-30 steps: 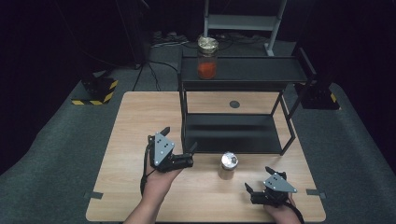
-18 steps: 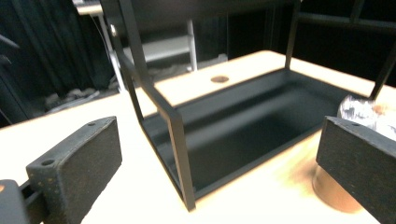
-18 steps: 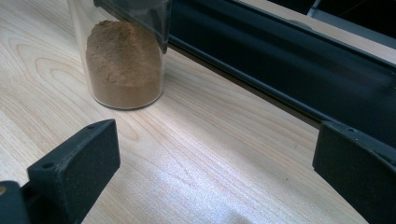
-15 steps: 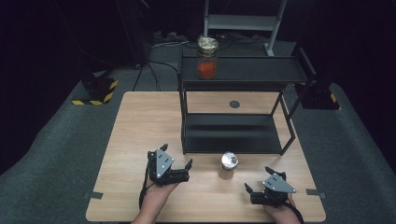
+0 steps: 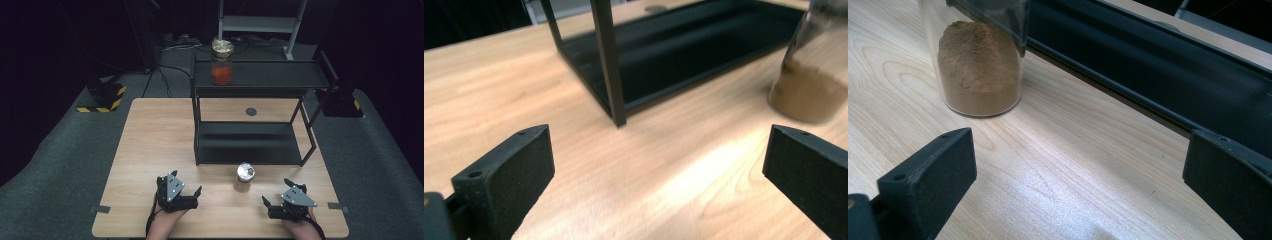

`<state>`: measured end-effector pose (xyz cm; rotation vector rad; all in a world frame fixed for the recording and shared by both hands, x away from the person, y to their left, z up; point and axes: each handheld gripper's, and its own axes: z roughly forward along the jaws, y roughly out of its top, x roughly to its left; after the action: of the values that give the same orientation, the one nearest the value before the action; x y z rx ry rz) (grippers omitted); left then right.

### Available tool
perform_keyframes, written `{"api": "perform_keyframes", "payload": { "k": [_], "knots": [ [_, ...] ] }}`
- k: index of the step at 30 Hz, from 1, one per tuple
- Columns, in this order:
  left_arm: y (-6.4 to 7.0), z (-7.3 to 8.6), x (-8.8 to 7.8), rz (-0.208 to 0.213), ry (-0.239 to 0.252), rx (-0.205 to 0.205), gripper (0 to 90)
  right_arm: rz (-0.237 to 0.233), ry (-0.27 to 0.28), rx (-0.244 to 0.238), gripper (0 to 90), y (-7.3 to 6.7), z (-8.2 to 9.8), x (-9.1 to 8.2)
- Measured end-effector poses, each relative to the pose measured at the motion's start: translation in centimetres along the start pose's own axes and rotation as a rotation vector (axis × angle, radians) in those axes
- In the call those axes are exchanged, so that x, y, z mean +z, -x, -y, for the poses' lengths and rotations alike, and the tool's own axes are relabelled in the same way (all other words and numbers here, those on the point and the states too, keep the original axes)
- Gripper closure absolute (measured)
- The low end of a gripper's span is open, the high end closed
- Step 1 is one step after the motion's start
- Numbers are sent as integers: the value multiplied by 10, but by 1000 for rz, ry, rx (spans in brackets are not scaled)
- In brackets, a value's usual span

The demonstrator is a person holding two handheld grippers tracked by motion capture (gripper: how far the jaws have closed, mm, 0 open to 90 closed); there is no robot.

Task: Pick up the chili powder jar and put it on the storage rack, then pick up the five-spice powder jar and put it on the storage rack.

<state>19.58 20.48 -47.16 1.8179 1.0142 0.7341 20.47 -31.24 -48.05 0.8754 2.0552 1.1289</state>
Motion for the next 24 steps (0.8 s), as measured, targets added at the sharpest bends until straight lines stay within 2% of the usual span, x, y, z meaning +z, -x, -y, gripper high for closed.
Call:
{"api": "perform_keyframes", "payload": {
  "k": [3,6,8,11,17,24],
  "knots": [
    [0,4,1,5,-24,11,4,4,-1,-2,0,-1,0,0],
    [4,5,2,-9,-79,47,4,7,-4,-5,0,-2,-1,0],
    [4,5,2,-9,-79,47,4,8,-3,0,0,-2,-1,0],
    [9,3,1,-13,-104,101,4,11,2,1,0,-3,0,0],
    [12,6,-4,-33,-99,90,10,3,4,-24,0,-4,0,0],
    [14,5,-3,-25,-111,123,8,19,25,8,0,-5,5,-4]
  ]
}}
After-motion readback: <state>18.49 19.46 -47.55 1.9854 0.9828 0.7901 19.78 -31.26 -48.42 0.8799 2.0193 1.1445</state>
